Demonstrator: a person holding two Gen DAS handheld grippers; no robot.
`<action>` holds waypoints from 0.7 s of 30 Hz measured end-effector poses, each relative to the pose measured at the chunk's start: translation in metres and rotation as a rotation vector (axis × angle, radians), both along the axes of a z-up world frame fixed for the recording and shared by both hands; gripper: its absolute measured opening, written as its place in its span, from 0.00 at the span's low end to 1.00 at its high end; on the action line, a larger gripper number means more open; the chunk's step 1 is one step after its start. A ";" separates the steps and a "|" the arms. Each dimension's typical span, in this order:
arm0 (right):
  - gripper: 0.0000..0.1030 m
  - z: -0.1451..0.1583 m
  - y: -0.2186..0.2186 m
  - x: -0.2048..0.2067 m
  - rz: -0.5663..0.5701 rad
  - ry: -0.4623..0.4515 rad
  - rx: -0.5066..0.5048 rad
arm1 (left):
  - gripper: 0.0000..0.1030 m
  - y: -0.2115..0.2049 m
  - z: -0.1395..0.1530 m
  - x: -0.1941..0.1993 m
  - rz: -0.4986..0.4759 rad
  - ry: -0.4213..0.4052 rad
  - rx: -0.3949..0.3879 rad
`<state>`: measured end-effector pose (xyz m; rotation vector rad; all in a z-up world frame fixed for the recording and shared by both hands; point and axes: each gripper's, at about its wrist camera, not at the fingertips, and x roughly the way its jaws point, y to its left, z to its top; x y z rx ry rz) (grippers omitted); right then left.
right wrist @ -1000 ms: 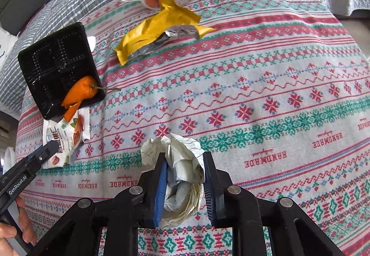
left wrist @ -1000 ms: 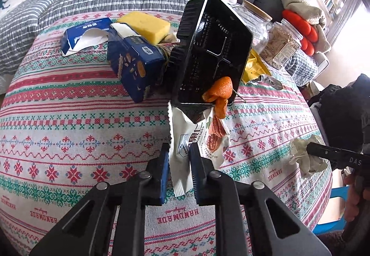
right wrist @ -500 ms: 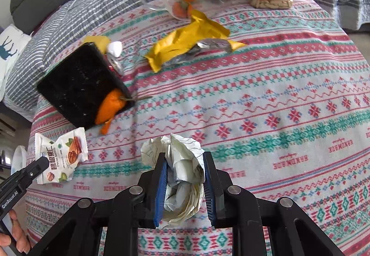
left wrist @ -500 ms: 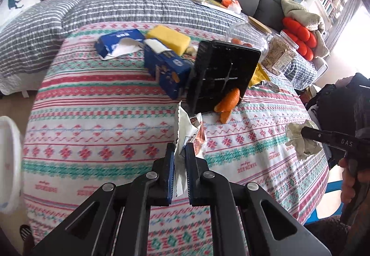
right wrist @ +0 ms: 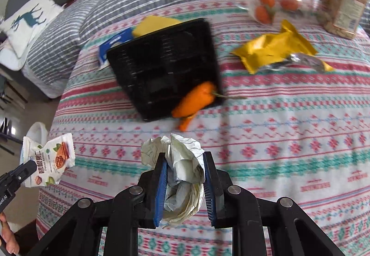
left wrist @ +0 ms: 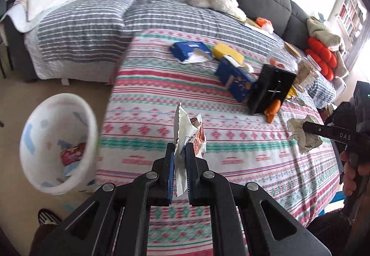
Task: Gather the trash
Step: 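Drop the snack wrapper into the bin with the left tool while the right tool drops the tissue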
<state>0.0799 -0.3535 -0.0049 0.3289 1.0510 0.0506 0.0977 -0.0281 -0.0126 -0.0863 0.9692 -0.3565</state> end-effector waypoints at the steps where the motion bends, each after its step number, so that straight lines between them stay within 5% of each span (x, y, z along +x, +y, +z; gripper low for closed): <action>1: 0.25 0.000 0.008 0.003 0.013 0.000 -0.001 | 0.08 0.009 0.000 0.000 0.015 -0.001 0.002; 21: 0.25 -0.008 0.143 0.043 0.211 -0.051 -0.031 | 0.09 0.173 -0.020 0.010 0.361 -0.015 0.123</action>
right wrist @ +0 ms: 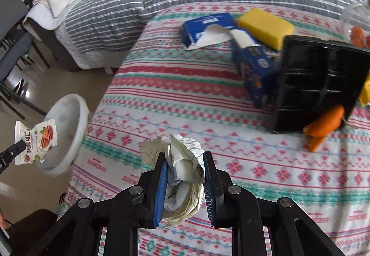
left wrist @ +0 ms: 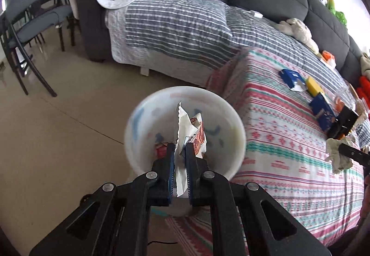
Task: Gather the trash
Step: 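Drop the snack wrapper into the bin with the left tool while the right tool drops the tissue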
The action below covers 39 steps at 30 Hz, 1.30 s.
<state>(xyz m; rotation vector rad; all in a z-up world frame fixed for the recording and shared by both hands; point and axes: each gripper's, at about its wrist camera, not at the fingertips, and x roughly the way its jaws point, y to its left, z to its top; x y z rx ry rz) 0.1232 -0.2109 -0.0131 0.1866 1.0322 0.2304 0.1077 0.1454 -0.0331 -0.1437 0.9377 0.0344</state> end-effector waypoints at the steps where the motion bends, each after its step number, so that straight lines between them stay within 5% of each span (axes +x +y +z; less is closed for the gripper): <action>1: 0.25 0.000 0.005 0.001 0.008 -0.003 0.003 | 0.09 0.002 0.000 0.000 0.002 -0.004 0.003; 5: 0.25 0.004 0.026 0.002 0.030 -0.028 0.004 | 0.14 0.007 0.003 0.004 0.024 -0.019 0.031; 6: 0.25 0.005 0.032 0.002 0.037 -0.033 0.009 | 0.30 0.008 0.002 0.005 0.030 -0.004 0.039; 7: 0.25 0.007 0.037 0.003 0.043 -0.038 0.011 | 0.60 0.010 0.002 0.006 0.040 0.015 0.046; 9: 0.25 0.011 0.049 0.004 0.061 -0.051 0.001 | 0.86 0.013 0.005 0.003 0.090 0.008 0.081; 10: 0.25 0.012 0.057 0.005 0.074 -0.056 -0.007 | 0.88 0.015 0.007 0.001 0.104 -0.002 0.094; 14: 0.25 0.014 0.087 0.012 0.118 -0.054 -0.015 | 0.90 0.023 0.006 -0.005 0.118 0.029 0.136; 19: 0.25 0.010 0.127 0.026 0.163 -0.049 -0.003 | 0.90 0.042 0.003 -0.013 0.149 0.069 0.084; 34: 0.27 -0.004 0.197 0.066 0.184 -0.024 0.029 | 0.90 0.060 0.012 -0.019 0.162 0.053 0.090; 37: 0.31 -0.001 0.200 0.067 0.178 -0.041 0.041 | 0.90 0.061 0.014 -0.019 0.159 0.050 0.090; 39: 0.45 0.002 0.197 0.068 0.164 -0.043 0.067 | 0.90 0.060 0.015 -0.019 0.159 0.048 0.092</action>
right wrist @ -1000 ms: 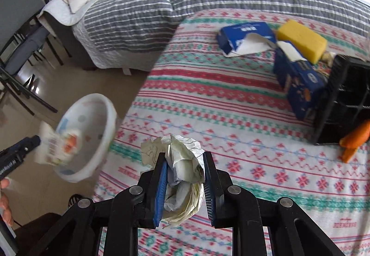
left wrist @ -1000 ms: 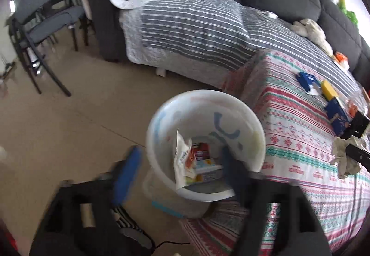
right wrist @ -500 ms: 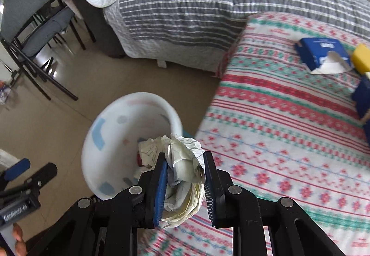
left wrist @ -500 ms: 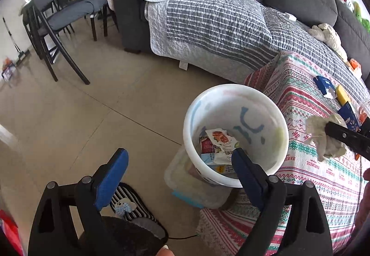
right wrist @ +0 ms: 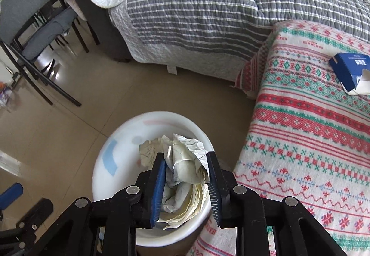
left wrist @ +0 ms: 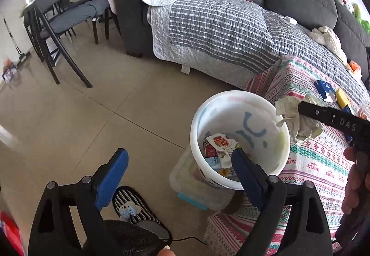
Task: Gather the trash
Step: 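Drop the snack wrapper into the bin with the left tool while the right tool drops the tissue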
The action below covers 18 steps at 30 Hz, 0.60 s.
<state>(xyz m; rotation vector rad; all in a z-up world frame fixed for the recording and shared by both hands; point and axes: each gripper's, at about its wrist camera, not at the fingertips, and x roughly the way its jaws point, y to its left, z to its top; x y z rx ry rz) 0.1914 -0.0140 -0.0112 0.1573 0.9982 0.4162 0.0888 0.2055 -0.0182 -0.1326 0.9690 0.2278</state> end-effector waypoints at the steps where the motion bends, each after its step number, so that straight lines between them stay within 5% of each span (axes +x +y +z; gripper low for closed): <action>1: 0.60 0.002 -0.002 0.000 -0.012 -0.003 0.009 | 0.90 0.000 0.000 0.000 0.000 0.000 -0.001; 10: 0.80 0.022 -0.034 -0.014 -0.036 -0.049 -0.018 | 0.90 -0.011 0.007 0.000 -0.019 -0.010 -0.004; 18: 0.86 0.029 -0.089 -0.039 -0.085 -0.079 -0.061 | 0.94 -0.037 0.010 0.001 -0.069 -0.008 0.023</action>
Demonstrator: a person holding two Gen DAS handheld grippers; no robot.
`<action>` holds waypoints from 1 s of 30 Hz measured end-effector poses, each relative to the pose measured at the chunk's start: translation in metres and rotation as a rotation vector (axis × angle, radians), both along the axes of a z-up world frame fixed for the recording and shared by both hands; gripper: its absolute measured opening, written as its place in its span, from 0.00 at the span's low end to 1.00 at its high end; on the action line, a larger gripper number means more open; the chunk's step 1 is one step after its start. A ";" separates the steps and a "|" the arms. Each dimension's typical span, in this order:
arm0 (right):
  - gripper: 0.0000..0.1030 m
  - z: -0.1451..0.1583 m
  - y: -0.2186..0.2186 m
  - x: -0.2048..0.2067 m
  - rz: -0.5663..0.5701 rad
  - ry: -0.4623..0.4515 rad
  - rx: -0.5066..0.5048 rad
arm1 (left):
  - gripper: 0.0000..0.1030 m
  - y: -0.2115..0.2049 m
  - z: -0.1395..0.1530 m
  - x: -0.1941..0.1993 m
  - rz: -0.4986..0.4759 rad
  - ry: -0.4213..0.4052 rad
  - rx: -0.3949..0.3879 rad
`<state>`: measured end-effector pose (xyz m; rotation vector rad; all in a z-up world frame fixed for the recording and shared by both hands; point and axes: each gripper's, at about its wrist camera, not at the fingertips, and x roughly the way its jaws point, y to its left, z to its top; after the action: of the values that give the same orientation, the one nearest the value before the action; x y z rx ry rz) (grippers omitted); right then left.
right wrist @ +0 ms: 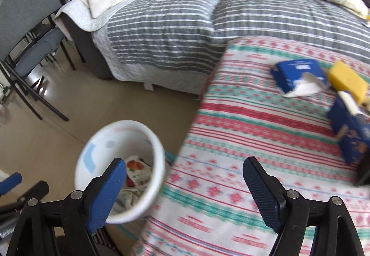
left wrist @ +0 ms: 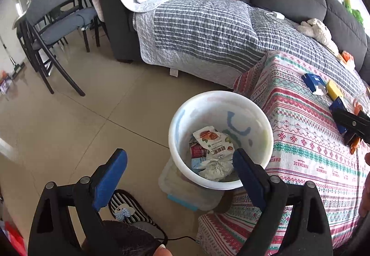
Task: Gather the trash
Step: 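Drop the snack wrapper into the bin with the left tool while the right tool drops the tissue, then grasp the orange peel with the right tool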
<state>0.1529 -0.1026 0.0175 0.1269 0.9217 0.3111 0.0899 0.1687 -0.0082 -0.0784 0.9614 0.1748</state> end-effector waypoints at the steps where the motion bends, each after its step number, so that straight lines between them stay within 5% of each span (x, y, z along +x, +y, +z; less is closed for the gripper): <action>1: 0.87 0.000 -0.007 -0.004 -0.005 0.000 -0.006 | 0.96 -0.004 0.000 0.000 -0.008 -0.001 0.004; 6: 0.87 -0.003 -0.053 -0.018 -0.035 -0.001 -0.008 | 0.99 -0.023 0.002 0.001 -0.045 -0.007 0.031; 15: 0.87 -0.013 -0.172 -0.026 -0.314 -0.006 -0.071 | 0.99 -0.064 0.003 0.009 -0.100 -0.001 0.032; 21: 0.86 -0.034 -0.239 -0.016 -0.440 0.107 -0.030 | 0.99 -0.097 0.001 0.021 -0.146 0.008 0.033; 30: 0.60 -0.070 -0.279 0.005 -0.536 0.219 0.061 | 0.99 -0.146 -0.005 0.037 -0.208 0.025 0.022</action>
<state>0.1584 -0.3820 -0.0521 0.4614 1.0566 -0.1760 0.1271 0.0226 -0.0133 0.0443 0.9859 -0.0049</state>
